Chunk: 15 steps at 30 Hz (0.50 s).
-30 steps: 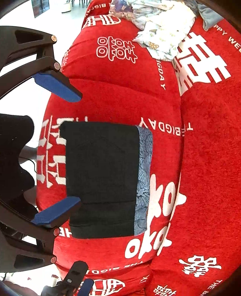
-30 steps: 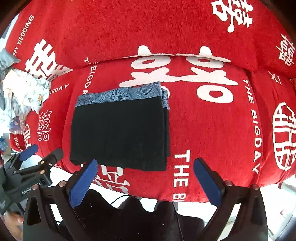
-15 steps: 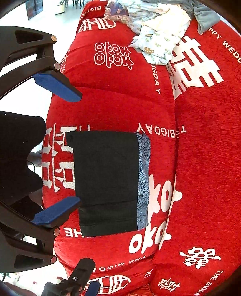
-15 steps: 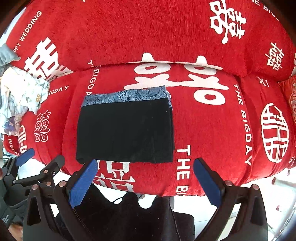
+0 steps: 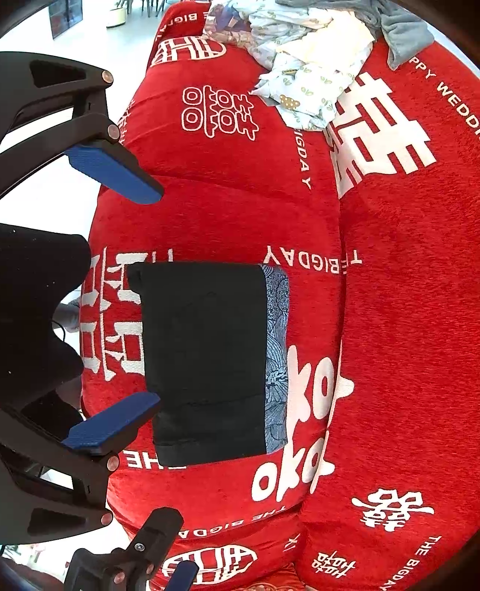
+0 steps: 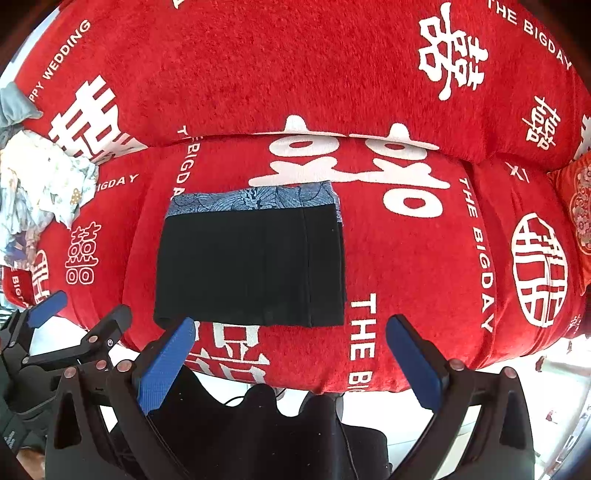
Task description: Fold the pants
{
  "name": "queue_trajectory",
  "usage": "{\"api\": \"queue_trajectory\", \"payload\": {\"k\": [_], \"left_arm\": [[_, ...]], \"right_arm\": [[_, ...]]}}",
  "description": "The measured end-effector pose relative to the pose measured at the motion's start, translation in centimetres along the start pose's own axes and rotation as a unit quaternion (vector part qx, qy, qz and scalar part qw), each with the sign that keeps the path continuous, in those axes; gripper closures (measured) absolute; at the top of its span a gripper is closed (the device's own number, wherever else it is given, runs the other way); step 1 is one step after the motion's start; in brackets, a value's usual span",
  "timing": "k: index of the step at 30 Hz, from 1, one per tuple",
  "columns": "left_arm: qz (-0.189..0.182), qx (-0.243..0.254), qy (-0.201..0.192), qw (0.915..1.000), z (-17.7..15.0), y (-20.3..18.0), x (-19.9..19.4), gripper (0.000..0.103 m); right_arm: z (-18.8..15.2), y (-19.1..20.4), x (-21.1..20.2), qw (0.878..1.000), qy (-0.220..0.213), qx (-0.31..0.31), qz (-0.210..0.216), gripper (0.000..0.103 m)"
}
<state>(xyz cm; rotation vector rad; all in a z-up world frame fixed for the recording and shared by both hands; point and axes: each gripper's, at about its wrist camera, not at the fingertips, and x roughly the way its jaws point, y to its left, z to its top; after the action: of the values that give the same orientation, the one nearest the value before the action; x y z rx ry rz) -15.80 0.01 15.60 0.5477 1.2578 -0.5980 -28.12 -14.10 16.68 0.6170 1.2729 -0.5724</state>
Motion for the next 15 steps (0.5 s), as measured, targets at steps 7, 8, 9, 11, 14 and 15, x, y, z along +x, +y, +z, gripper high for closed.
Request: {"api": "queue_trajectory", "payload": {"k": [7, 8, 9, 11, 14, 15], "left_arm": [[0.009, 0.005, -0.005, 0.9999, 0.09, 0.13, -0.16, 0.001], [0.010, 0.005, -0.004, 0.9999, 0.10, 0.19, -0.18, 0.001], [0.008, 0.005, -0.004, 1.0000, 0.11, 0.24, -0.19, 0.001], [0.007, 0.006, -0.004, 1.0000, 0.19, 0.33, -0.26, 0.001], [0.014, 0.011, -0.002, 0.9998, 0.27, 0.23, -0.26, 0.001], [0.015, 0.014, -0.002, 0.9998, 0.28, 0.10, -0.26, 0.001]], "right_arm": [[0.02, 0.06, 0.03, 1.000, -0.001, 0.002, -0.008, 0.000], [0.03, 0.07, 0.02, 1.000, -0.002, 0.003, -0.008, 0.000], [0.05, 0.06, 0.03, 1.000, -0.002, 0.003, -0.009, 0.000], [0.05, 0.09, 0.07, 1.000, -0.002, 0.002, -0.010, 0.000], [0.02, 0.08, 0.20, 1.000, -0.001, 0.002, -0.012, 0.000], [-0.02, 0.14, 0.20, 1.000, -0.001, 0.000, -0.016, 0.000]]}}
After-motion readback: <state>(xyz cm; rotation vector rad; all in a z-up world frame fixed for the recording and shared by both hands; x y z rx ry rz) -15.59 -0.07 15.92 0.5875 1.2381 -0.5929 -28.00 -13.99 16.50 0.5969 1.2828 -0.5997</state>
